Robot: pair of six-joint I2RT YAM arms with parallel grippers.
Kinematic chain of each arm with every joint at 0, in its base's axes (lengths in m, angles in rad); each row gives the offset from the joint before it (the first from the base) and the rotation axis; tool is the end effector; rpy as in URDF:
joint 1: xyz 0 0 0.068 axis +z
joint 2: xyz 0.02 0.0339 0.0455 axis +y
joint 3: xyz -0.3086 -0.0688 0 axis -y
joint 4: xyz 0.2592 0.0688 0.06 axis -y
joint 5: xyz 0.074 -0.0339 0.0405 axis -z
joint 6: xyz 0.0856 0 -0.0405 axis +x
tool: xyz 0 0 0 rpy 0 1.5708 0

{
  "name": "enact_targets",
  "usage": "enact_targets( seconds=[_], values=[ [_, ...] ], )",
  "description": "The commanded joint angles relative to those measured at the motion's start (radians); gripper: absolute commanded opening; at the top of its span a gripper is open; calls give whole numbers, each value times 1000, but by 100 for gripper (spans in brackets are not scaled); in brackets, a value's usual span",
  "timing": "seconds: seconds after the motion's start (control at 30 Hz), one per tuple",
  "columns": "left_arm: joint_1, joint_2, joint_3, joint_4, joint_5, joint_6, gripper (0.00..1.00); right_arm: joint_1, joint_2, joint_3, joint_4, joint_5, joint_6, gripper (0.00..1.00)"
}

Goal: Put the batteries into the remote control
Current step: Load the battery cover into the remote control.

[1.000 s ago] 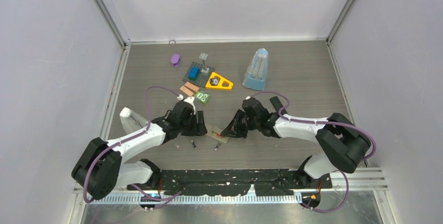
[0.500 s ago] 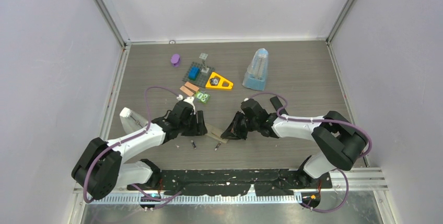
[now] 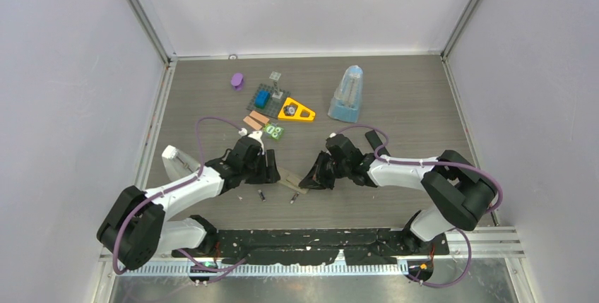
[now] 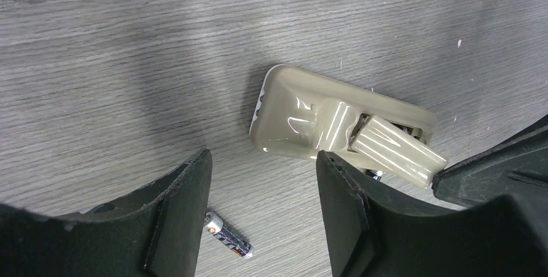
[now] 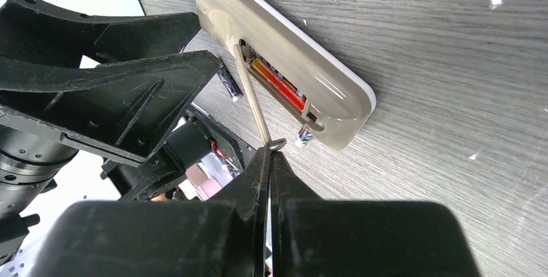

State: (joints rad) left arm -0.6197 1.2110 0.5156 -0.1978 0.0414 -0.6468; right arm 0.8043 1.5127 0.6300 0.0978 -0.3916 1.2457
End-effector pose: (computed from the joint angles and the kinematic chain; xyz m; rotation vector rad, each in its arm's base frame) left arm 0.2005 -0.1474 0.1581 -0.0160 2.5591 -0.5763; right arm 0.1994 0.2542 0.1512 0.3847 2.7567 1.2684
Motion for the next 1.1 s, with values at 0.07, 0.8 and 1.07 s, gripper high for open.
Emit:
enact_targets(
  seconds=[0.07,0.8,1.07],
  values=[
    [3,12,22,41,-23,-2,61,6,-8,0,-3,-5,-30,5],
    [2,15,35,43,-23,13,62,4,40,0,57,-22,11,5],
    [3,1,37,44,-26,22,62,-4,51,9,55,-32,21,5]
  ],
)
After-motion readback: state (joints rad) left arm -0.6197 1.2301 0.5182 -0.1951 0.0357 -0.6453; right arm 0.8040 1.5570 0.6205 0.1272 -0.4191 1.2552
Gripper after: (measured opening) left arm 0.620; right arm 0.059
